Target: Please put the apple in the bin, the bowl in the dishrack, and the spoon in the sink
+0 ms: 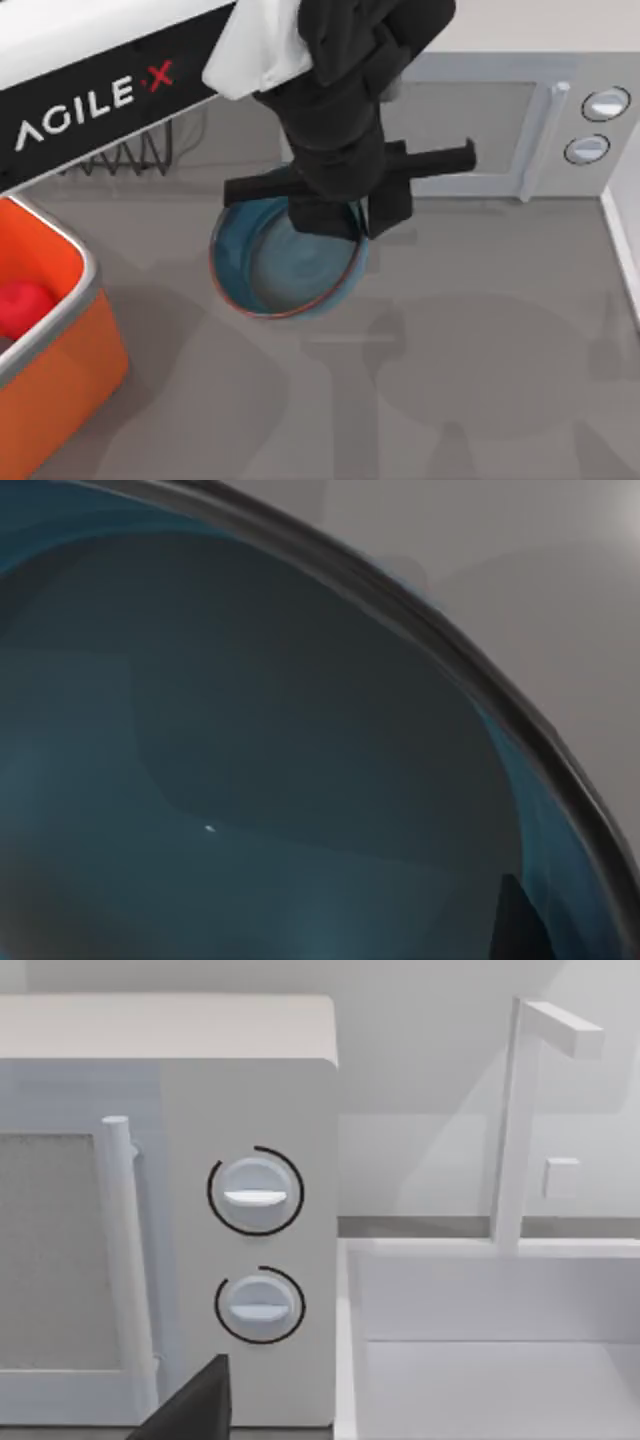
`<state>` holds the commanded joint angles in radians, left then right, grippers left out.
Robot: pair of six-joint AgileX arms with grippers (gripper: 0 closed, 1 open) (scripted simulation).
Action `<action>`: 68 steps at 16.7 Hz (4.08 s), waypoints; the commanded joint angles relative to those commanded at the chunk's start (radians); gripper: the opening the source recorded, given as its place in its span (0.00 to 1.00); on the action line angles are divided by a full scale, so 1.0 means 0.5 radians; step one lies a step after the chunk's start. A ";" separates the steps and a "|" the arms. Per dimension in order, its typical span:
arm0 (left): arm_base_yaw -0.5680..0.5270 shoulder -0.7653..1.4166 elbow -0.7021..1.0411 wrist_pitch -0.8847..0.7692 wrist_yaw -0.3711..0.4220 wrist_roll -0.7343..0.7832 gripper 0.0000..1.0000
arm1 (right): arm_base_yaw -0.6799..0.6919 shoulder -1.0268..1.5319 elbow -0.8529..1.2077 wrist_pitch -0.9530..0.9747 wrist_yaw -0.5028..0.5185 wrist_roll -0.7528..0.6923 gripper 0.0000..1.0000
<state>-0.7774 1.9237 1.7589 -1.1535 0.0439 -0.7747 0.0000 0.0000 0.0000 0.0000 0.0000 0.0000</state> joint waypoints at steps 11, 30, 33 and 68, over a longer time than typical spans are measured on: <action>1.557 -1.468 -0.893 1.317 0.253 1.233 0.00 | 0.000 0.000 0.000 0.000 0.000 0.000 1.00; 1.857 -1.504 -1.327 2.450 0.270 1.584 0.00 | 0.000 0.000 0.000 0.000 0.000 0.000 1.00; 1.810 -1.116 -1.403 2.941 0.231 1.590 0.00 | 0.000 0.000 0.000 0.000 0.000 0.000 1.00; 1.688 -0.336 -1.670 3.968 0.123 1.581 1.00 | 0.000 0.000 0.000 0.000 0.000 0.000 1.00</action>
<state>0.0667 1.7555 0.9237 0.8304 0.1056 0.0157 0.0000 0.0000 0.0000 0.0000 0.0000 0.0000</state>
